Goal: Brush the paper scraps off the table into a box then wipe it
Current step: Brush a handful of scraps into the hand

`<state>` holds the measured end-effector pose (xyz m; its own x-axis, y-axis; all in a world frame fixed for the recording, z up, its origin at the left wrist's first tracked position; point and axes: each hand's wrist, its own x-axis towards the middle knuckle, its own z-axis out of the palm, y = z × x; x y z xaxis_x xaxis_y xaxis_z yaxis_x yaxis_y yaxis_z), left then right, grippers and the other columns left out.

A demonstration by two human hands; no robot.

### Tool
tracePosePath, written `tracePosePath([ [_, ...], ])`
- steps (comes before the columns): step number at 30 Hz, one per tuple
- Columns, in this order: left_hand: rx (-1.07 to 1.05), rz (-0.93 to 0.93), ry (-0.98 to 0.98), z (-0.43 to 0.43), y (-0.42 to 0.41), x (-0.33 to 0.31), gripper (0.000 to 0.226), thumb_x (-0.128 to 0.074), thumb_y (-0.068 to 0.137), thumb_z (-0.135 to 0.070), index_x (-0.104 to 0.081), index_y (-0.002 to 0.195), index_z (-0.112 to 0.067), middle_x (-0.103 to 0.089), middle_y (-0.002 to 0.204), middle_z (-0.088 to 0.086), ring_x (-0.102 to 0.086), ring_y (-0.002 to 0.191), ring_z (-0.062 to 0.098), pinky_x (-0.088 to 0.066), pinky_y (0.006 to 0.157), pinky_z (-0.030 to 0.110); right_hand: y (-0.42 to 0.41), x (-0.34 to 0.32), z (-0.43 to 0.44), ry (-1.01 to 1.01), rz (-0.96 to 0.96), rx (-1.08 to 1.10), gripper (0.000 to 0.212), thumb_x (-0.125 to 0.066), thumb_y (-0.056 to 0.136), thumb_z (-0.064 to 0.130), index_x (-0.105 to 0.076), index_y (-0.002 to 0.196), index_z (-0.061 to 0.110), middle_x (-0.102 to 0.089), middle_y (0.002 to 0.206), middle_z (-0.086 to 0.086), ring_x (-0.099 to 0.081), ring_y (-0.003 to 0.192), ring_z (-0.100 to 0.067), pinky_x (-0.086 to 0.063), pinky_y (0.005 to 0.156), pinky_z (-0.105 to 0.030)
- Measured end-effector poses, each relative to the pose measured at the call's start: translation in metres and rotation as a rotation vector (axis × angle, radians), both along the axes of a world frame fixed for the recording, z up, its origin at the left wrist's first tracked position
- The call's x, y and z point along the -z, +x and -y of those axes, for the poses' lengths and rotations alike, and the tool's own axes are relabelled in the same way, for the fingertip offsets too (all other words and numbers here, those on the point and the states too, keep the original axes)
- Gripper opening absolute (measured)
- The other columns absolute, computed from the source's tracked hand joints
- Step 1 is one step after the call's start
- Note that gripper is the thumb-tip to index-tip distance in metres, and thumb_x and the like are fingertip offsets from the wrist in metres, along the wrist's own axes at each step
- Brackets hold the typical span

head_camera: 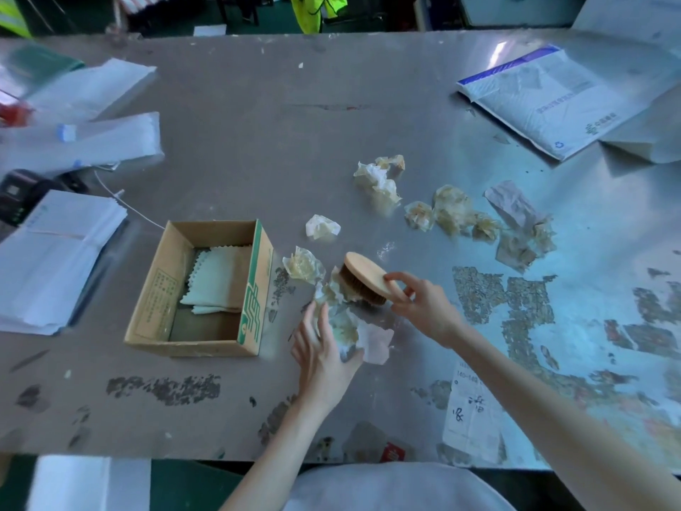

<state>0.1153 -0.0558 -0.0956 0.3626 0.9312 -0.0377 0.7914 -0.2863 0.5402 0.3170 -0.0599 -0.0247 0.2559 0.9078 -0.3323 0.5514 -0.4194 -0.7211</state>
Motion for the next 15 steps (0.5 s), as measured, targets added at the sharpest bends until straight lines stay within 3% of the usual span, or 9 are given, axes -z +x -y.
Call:
tracePosePath([
  [2,-0.004,-0.003,0.011,0.001,0.000,0.001,0.097,-0.072,0.069,-0.043,-0.019,0.145,-0.014,-0.025,0.148,0.016,-0.032,0.128,0.037,-0.034,0.095,0.051,-0.003,0.002,0.011,-0.018,0.004,-0.032,0.044,-0.062,0.082,0.010,-0.058,0.124,0.025,-0.061,0.088,-0.005,-0.054,0.072,-0.020,-0.035,0.056,-0.006],
  [6,0.006,0.011,0.031,0.001,0.000,0.002,0.098,-0.077,0.068,-0.036,-0.020,0.145,-0.015,-0.026,0.148,0.014,-0.032,0.130,0.036,-0.032,0.097,0.051,-0.003,0.005,0.032,-0.026,0.001,-0.048,0.046,-0.064,0.080,0.011,-0.059,0.122,0.030,-0.061,0.087,-0.003,-0.053,0.075,-0.019,-0.035,0.059,-0.005],
  [10,0.032,0.043,0.027,0.001,-0.005,0.001,0.092,-0.075,0.071,-0.036,-0.022,0.144,-0.018,-0.028,0.148,0.010,-0.031,0.132,0.032,-0.030,0.098,0.049,0.012,0.002,0.045,0.022,-0.084,0.091,0.049,-0.066,0.077,0.007,-0.062,0.117,0.034,-0.059,0.084,-0.006,-0.051,0.068,-0.020,-0.039,0.059,-0.025],
  [15,0.081,0.049,0.078,0.006,-0.017,-0.004,0.085,-0.063,0.077,-0.049,-0.023,0.146,-0.020,-0.022,0.151,0.004,-0.029,0.137,0.024,-0.030,0.103,0.046,0.024,0.000,0.069,0.057,-0.208,0.282,0.049,-0.063,0.078,0.004,-0.060,0.116,0.035,-0.055,0.083,-0.010,-0.046,0.059,-0.021,-0.038,0.056,-0.033],
])
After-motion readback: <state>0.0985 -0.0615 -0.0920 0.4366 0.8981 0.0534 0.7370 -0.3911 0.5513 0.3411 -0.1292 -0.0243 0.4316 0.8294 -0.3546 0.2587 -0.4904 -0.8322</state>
